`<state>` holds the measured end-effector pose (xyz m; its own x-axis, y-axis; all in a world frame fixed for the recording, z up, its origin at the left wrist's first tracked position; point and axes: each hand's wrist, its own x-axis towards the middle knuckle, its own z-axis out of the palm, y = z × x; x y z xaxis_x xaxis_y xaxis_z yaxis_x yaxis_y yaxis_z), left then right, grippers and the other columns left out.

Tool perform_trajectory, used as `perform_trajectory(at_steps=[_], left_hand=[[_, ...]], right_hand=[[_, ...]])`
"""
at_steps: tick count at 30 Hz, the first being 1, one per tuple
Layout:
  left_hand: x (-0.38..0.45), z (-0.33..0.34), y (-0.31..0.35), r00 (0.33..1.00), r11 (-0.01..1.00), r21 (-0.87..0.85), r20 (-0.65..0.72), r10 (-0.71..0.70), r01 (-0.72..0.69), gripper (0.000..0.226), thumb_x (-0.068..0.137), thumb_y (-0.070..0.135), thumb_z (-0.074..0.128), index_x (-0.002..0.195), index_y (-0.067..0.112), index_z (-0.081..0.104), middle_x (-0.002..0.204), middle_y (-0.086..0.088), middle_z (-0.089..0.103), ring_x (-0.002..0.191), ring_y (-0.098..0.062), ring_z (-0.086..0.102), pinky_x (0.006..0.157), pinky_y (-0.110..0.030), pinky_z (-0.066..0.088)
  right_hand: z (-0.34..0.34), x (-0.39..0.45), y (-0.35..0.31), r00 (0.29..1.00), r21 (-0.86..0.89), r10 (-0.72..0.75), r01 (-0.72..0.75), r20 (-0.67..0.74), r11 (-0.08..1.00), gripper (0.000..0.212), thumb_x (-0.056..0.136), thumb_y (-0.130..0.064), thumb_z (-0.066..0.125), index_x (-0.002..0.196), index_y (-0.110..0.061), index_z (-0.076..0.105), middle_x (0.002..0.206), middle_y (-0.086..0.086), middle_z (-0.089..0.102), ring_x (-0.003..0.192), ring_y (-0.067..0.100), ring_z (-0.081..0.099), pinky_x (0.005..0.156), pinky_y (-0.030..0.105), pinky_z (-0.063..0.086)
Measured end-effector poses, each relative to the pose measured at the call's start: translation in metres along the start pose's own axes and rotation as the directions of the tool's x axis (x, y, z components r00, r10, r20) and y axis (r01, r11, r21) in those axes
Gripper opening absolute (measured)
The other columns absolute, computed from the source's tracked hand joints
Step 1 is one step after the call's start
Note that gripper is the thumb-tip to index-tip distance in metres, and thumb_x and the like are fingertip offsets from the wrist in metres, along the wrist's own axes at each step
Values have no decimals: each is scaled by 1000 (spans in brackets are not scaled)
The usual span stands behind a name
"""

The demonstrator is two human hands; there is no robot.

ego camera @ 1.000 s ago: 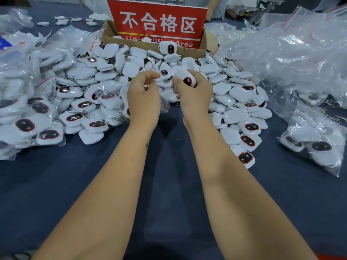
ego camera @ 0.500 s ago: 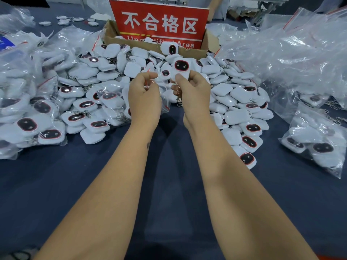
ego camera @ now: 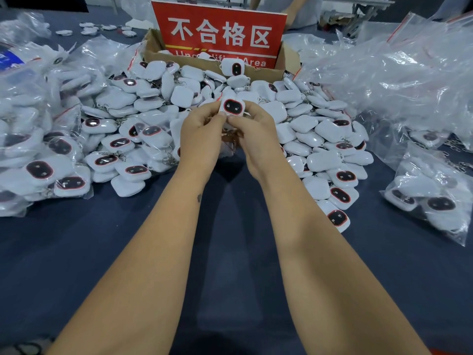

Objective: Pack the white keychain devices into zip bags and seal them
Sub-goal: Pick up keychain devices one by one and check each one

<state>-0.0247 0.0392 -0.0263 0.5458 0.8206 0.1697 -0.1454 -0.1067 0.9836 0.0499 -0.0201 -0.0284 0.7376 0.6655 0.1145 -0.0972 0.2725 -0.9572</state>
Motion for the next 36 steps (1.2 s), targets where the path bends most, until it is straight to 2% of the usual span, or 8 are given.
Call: perform_trajectory(at_steps=[4, 13, 17, 20, 25, 28, 32, 36], left_hand=[[0, 0, 0, 1000, 999, 27, 3, -21, 21, 24, 92, 10, 54, 104, 18, 73, 101, -5, 73, 98, -22, 68, 91, -47, 56], [-2, 1, 0, 1000, 1000, 17, 22, -19, 18, 18, 88, 17, 55, 83, 26, 70, 77, 6, 66, 70, -8, 59, 69, -27, 49], [-3, 1, 2, 999, 999, 31, 28, -24, 23, 16, 87, 19, 55, 82, 27, 69, 80, 3, 66, 73, -11, 59, 74, -35, 53], [-4, 1, 3, 999, 998, 44, 25, -40, 39, 16, 89, 20, 55, 83, 26, 69, 86, -1, 69, 78, -15, 62, 87, -47, 55], [-7, 2, 6, 999, 997, 69, 28, -33, 31, 13, 85, 25, 56, 85, 20, 68, 101, -18, 69, 96, -36, 66, 89, -56, 53], [-7, 2, 6, 999, 997, 77, 29, -14, 12, 15, 88, 22, 55, 83, 28, 68, 100, -14, 70, 98, -34, 66, 90, -54, 53], [-6, 2, 4, 1000, 997, 83, 21, -9, 7, 19, 89, 21, 56, 81, 33, 68, 89, -2, 71, 85, -20, 66, 88, -47, 56], [-6, 2, 6, 999, 995, 100, 27, -24, 21, 14, 82, 29, 55, 83, 28, 69, 97, -11, 71, 93, -30, 67, 89, -50, 55]], right_hand=[[-1, -1, 0, 999, -28, -36, 36, -5, 999, 41, 89, 8, 55, 116, -22, 61, 93, 11, 73, 81, 19, 68, 70, 30, 57], [-1, -4, 1, 995, -183, -98, 100, 19, 978, 38, 92, 7, 49, 105, -26, 62, 92, 20, 72, 73, 18, 65, 66, 32, 59], [-2, -3, 2, 995, -186, -94, 96, 19, 978, 39, 92, 6, 49, 105, -27, 63, 91, 17, 74, 73, 16, 66, 64, 30, 58], [-2, -3, 2, 997, -163, -79, 80, 16, 983, 37, 91, 7, 51, 104, -25, 64, 88, 17, 73, 71, 16, 66, 63, 30, 59], [-2, -4, -3, 1000, 0, -18, 18, -10, 1000, 33, 83, 7, 47, 97, -14, 68, 82, 11, 68, 66, 16, 63, 53, 24, 52], [-3, -3, -3, 1000, 38, 1, 0, -20, 999, 27, 88, 1, 45, 95, -12, 68, 89, 9, 70, 76, 18, 63, 56, 23, 51], [0, -2, -1, 998, -30, 5, -7, -70, 1000, 25, 90, -3, 51, 89, -16, 73, 96, 13, 71, 89, 22, 63, 76, 36, 55], [0, -3, -4, 996, -67, -10, 4, -84, 998, 25, 89, -5, 55, 80, -20, 73, 80, 4, 70, 81, 19, 63, 70, 30, 53]])
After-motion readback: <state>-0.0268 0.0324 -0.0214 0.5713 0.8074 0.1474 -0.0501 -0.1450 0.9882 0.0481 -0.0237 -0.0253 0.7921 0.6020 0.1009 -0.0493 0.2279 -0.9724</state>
